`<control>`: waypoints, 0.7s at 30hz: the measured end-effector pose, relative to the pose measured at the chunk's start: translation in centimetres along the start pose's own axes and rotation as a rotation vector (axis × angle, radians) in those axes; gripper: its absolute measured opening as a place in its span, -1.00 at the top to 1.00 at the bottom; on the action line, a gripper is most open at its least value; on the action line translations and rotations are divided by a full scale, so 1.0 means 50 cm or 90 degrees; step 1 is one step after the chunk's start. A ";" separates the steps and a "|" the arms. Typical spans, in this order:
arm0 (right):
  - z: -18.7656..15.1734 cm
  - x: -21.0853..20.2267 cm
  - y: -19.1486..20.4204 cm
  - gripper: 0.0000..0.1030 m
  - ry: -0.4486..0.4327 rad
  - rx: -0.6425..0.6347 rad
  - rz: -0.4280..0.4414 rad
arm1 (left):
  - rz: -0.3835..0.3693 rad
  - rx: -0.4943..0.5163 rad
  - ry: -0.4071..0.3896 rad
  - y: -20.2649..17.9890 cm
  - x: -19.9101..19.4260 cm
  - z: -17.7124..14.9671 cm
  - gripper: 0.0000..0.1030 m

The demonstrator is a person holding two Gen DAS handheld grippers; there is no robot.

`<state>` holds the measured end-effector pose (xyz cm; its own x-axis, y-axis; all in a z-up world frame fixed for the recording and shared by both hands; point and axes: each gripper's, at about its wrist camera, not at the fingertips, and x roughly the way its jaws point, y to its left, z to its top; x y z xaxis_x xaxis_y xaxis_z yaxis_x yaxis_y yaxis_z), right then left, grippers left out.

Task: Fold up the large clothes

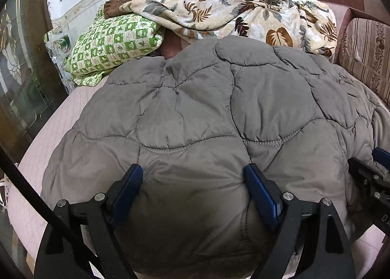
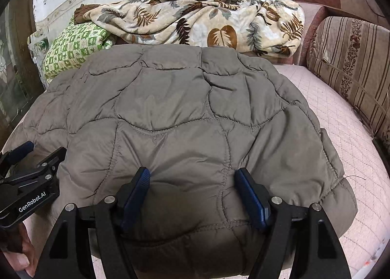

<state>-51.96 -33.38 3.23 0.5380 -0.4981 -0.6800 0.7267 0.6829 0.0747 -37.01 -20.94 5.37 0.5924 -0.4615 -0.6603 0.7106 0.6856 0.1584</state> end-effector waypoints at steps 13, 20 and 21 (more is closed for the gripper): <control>0.002 0.001 0.001 -0.51 -0.002 -0.001 -0.003 | -0.001 0.000 0.000 0.001 0.000 -0.001 -0.66; 0.002 0.002 0.001 -0.52 -0.003 -0.001 -0.003 | -0.001 0.000 0.000 0.001 0.000 0.000 -0.66; 0.002 0.002 0.001 -0.52 -0.003 -0.001 -0.003 | -0.001 0.000 0.000 0.001 0.000 0.000 -0.66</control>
<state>-51.85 -33.43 3.23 0.5361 -0.5036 -0.6775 0.7290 0.6809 0.0707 -36.98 -20.92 5.36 0.5916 -0.4624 -0.6605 0.7114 0.6849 0.1576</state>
